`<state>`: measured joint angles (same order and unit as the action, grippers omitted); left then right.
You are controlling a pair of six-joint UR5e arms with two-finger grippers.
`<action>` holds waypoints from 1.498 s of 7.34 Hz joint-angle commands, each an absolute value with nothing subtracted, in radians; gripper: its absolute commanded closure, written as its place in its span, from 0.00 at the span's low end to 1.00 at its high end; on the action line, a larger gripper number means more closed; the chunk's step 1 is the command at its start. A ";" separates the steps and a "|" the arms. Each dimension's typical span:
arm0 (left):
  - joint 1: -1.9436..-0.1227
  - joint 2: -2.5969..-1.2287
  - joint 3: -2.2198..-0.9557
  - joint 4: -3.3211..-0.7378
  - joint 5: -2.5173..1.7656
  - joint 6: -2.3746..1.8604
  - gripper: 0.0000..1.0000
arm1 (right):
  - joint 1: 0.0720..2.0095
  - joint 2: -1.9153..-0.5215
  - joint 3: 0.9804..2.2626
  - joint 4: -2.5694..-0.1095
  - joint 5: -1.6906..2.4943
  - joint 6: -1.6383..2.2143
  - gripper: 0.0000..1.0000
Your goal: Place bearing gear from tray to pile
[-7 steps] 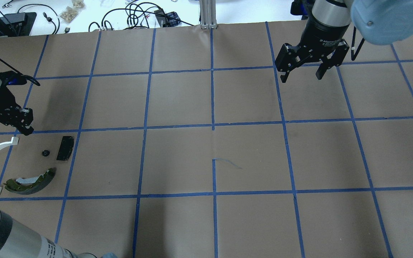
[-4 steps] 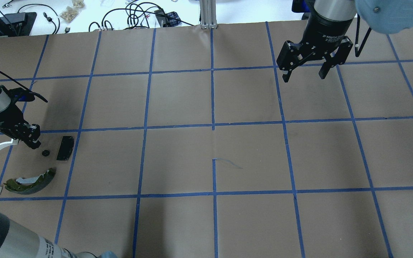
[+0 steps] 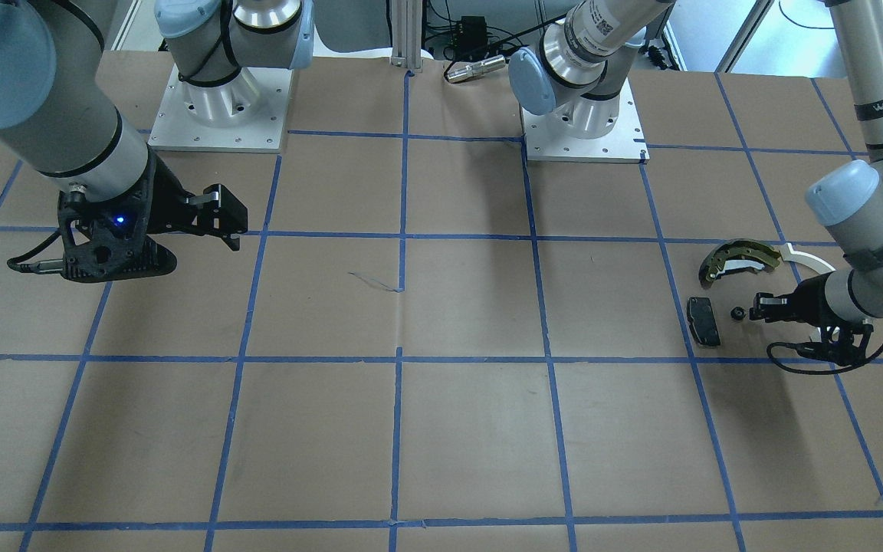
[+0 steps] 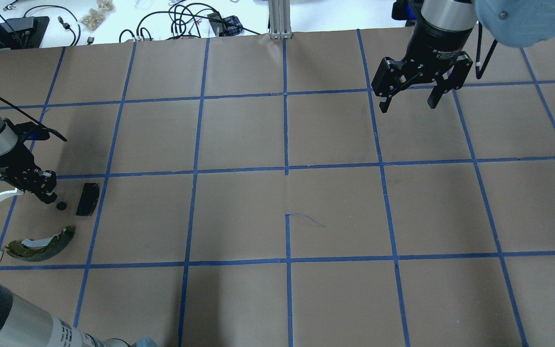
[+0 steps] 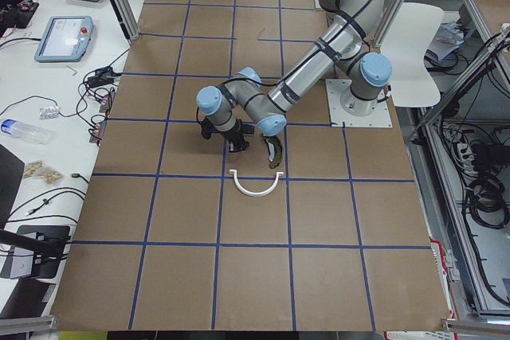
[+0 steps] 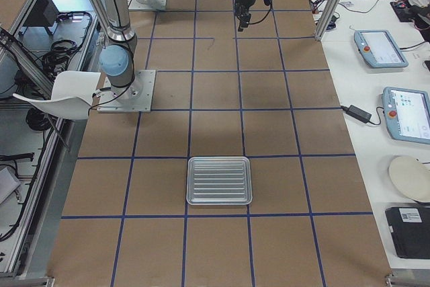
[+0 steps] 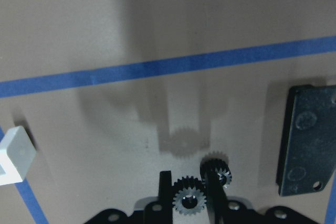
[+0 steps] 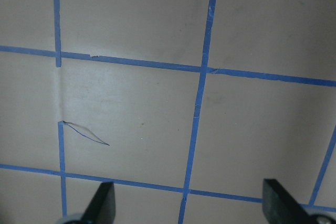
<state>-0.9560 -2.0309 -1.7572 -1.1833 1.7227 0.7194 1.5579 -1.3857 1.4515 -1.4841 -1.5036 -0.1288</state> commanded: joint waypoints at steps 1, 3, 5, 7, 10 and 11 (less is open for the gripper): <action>-0.956 -2.039 -1.758 -1.158 1.724 0.718 1.00 | 1.555 -1.384 1.454 -1.483 -1.502 -0.127 0.00; -0.956 -2.039 -1.759 -1.160 1.727 0.716 0.81 | 1.555 -1.387 1.450 -1.480 -1.500 -0.127 0.00; -0.956 -2.037 -1.775 -1.157 1.726 0.715 0.75 | 1.555 -1.385 1.454 -1.480 -1.503 -0.129 0.00; -0.956 -2.037 -1.779 -1.157 1.727 0.716 0.71 | 1.555 -1.391 1.454 -1.480 -1.502 -0.129 0.00; -0.954 -2.037 -1.779 -1.157 1.730 0.716 0.44 | 1.555 -1.387 1.437 -1.482 -1.497 -0.127 0.00; -0.950 -2.037 -1.779 -1.157 1.732 0.716 0.34 | 1.555 -1.391 1.446 -1.477 -1.502 -0.129 0.00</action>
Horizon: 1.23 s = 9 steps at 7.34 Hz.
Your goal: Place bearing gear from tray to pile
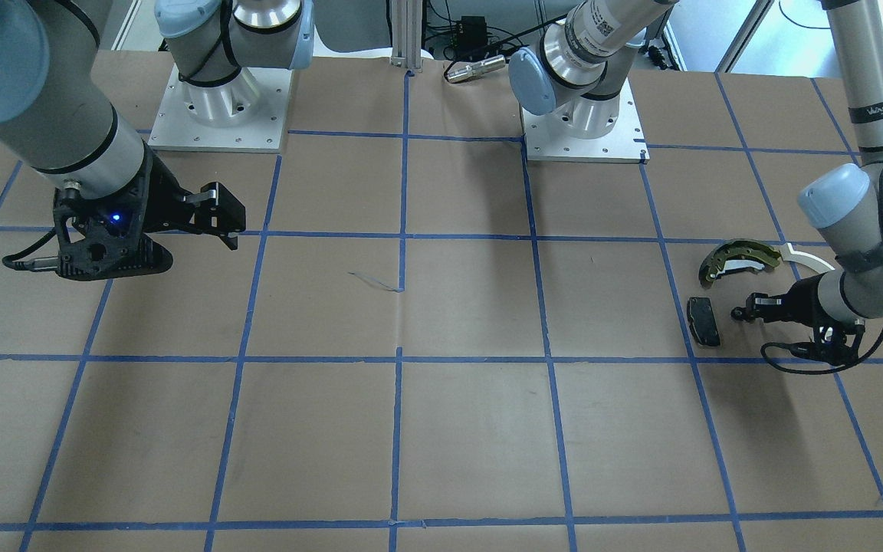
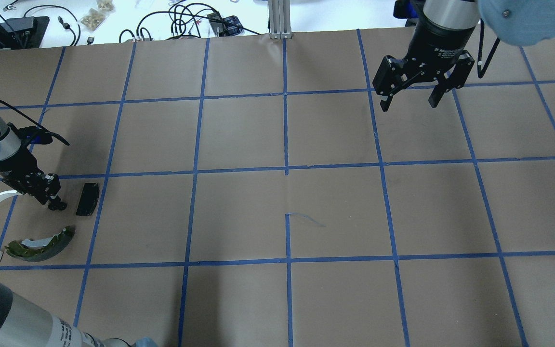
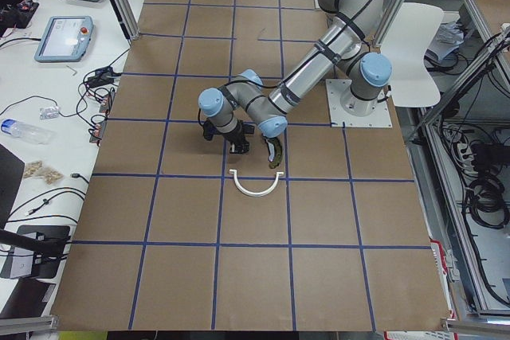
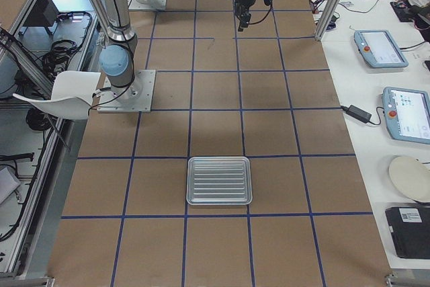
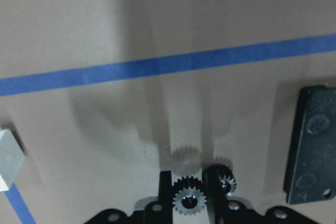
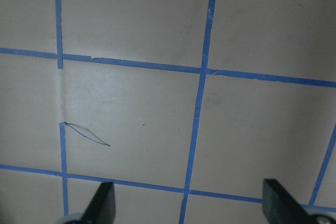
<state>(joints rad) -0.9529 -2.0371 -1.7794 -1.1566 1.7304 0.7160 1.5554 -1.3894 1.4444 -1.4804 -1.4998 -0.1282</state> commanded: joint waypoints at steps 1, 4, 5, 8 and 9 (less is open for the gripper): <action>-0.943 -2.037 -1.779 -1.157 1.732 0.716 0.20 | 1.555 -1.388 1.451 -1.479 -1.503 -0.129 0.00; -0.962 -1.985 -1.755 -1.175 1.724 0.706 0.04 | 1.555 -1.391 1.448 -1.479 -1.502 -0.129 0.00; -0.968 -1.956 -1.737 -1.228 1.714 0.703 0.03 | 1.555 -1.391 1.448 -1.479 -1.502 -0.129 0.00; -1.139 -1.844 -1.682 -1.377 1.669 0.575 0.00 | 1.555 -1.391 1.447 -1.479 -1.502 -0.129 0.00; -1.170 -1.813 -1.619 -1.456 1.614 0.513 0.00 | 1.555 -1.391 1.454 -1.479 -1.503 -0.129 0.00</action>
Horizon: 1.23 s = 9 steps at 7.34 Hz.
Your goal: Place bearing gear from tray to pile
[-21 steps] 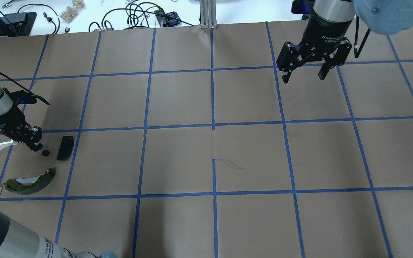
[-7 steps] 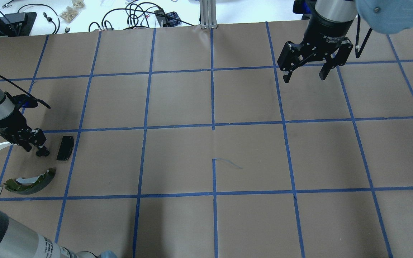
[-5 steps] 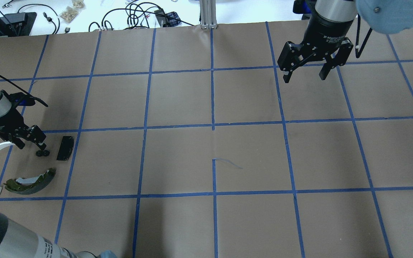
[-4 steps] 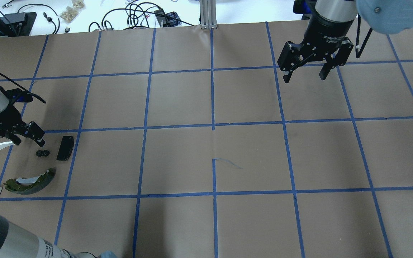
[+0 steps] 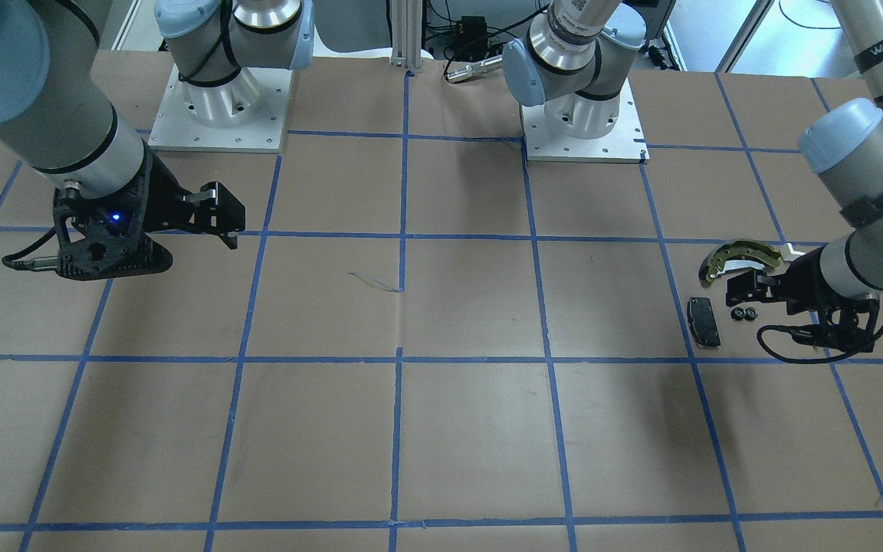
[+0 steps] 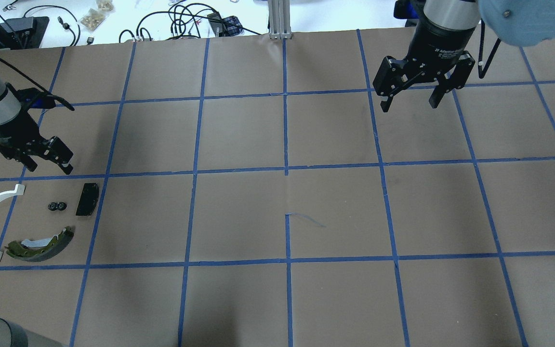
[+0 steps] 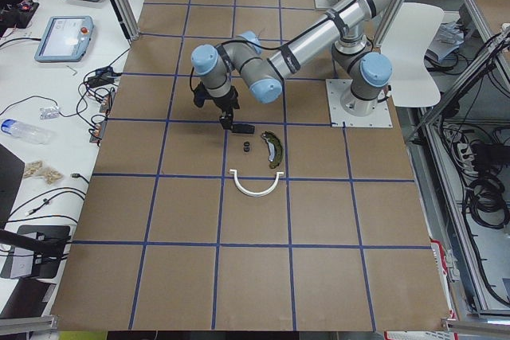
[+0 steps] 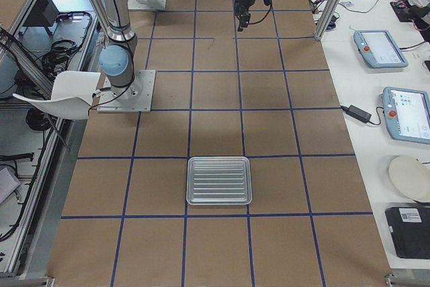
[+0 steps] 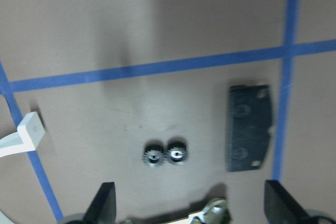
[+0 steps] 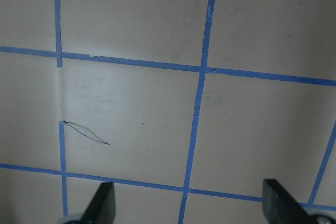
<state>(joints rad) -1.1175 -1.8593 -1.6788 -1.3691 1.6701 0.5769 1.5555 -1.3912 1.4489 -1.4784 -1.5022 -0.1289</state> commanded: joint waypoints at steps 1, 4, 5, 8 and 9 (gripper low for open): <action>-1.216 -1.798 -1.539 -1.520 1.597 0.444 0.00 | 1.555 -1.391 1.451 -1.479 -1.502 -0.129 0.00; -1.457 -1.731 -1.451 -1.612 1.580 0.288 0.00 | 1.555 -1.391 1.447 -1.477 -1.502 -0.129 0.00; -1.495 -1.705 -1.456 -1.618 1.528 0.187 0.00 | 1.555 -1.391 1.453 -1.479 -1.503 -0.129 0.00; -1.540 -1.597 -1.558 -1.618 1.534 0.172 0.00 | 1.555 -1.391 1.451 -1.477 -1.503 -0.129 0.00; -1.540 -1.565 -1.598 -1.617 1.535 0.172 0.00 | 1.555 -1.391 1.454 -1.477 -1.503 -0.129 0.00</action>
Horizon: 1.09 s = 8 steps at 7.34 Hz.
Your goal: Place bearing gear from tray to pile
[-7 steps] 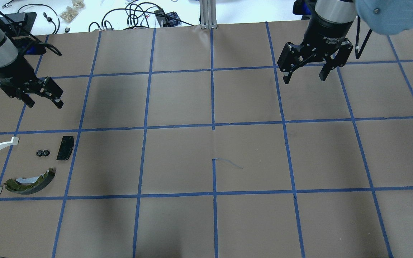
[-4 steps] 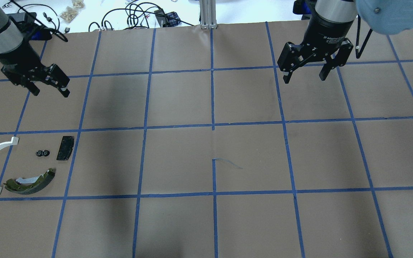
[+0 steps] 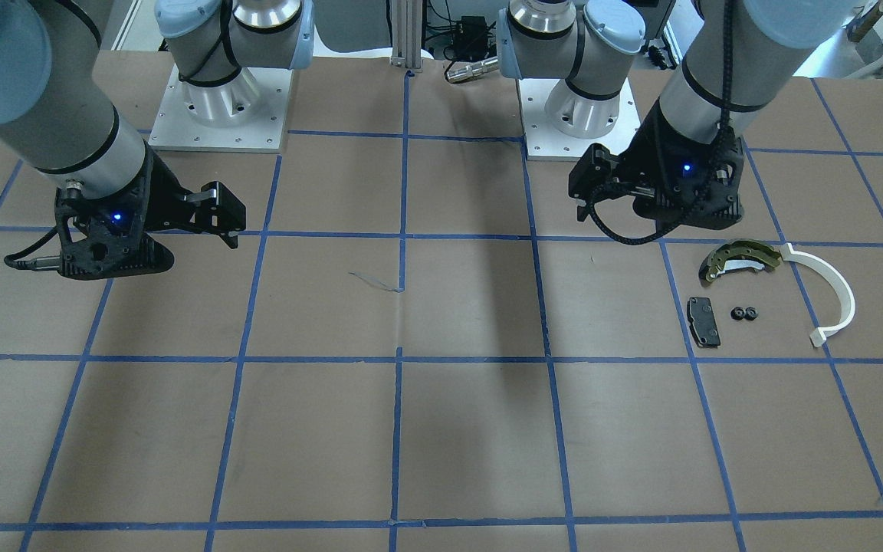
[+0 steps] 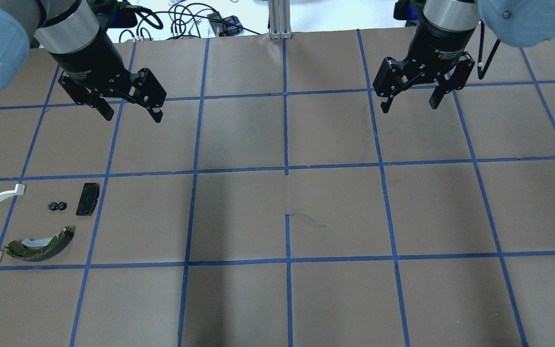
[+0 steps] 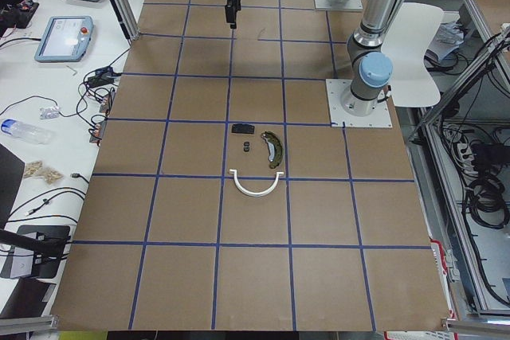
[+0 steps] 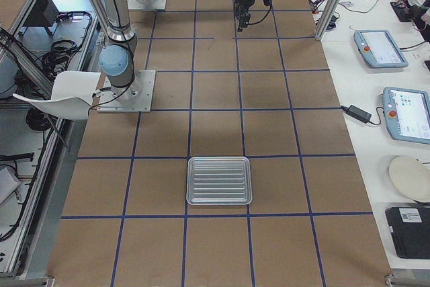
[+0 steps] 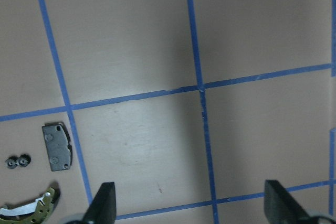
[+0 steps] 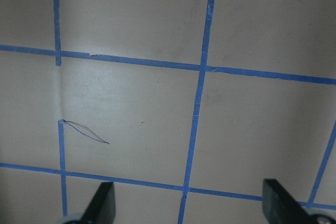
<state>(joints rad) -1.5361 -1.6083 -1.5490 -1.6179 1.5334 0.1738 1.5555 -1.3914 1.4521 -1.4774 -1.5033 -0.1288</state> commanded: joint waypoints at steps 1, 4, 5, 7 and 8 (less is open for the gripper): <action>-1.539 -1.546 -1.624 -1.614 1.539 0.173 0.00 | 1.555 -1.391 1.454 -1.477 -1.503 -0.130 0.00; -1.539 -1.529 -1.652 -1.605 1.605 0.175 0.00 | 1.554 -1.391 1.453 -1.477 -1.503 -0.130 0.00; -1.539 -1.528 -1.651 -1.603 1.600 0.173 0.00 | 1.554 -1.391 1.451 -1.477 -1.503 -0.130 0.00; -1.539 -1.528 -1.651 -1.601 1.595 0.166 0.00 | 1.554 -1.391 1.456 -1.477 -1.503 -0.130 0.00; -1.539 -1.529 -1.652 -1.588 1.595 0.161 0.00 | 1.554 -1.391 1.451 -1.477 -1.502 -0.130 0.00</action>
